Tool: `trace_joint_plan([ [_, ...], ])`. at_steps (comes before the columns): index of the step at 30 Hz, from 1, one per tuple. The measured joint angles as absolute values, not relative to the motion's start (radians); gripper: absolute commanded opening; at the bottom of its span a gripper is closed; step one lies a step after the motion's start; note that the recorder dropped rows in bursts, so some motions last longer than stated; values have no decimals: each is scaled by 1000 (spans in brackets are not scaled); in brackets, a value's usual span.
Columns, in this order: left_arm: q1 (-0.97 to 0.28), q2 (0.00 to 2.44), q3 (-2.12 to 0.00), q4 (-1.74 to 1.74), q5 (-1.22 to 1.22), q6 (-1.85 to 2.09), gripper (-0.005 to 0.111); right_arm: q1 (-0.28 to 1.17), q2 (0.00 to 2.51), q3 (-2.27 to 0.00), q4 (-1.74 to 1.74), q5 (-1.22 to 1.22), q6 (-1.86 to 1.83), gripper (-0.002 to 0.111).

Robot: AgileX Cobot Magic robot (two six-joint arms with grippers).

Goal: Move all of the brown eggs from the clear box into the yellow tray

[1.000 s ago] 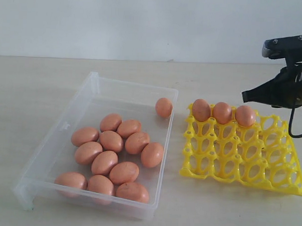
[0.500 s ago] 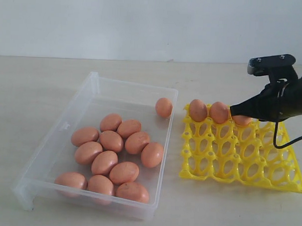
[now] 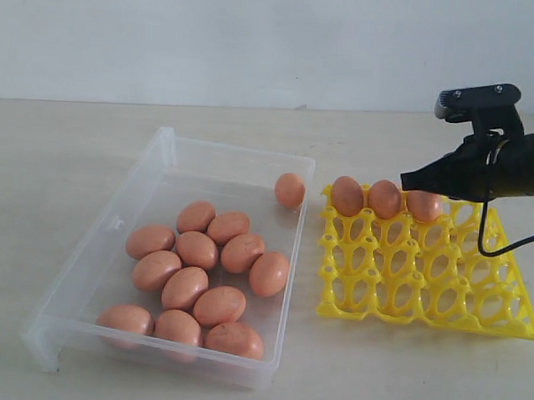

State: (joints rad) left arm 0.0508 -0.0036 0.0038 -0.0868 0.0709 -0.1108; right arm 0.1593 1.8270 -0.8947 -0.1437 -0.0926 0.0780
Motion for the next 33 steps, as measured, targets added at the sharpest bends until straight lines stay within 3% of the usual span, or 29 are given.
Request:
trace_joint_plan([
  [33,51,-4,4,-87,71,-111,4,257,1843,-975,-164,47,78,0],
])
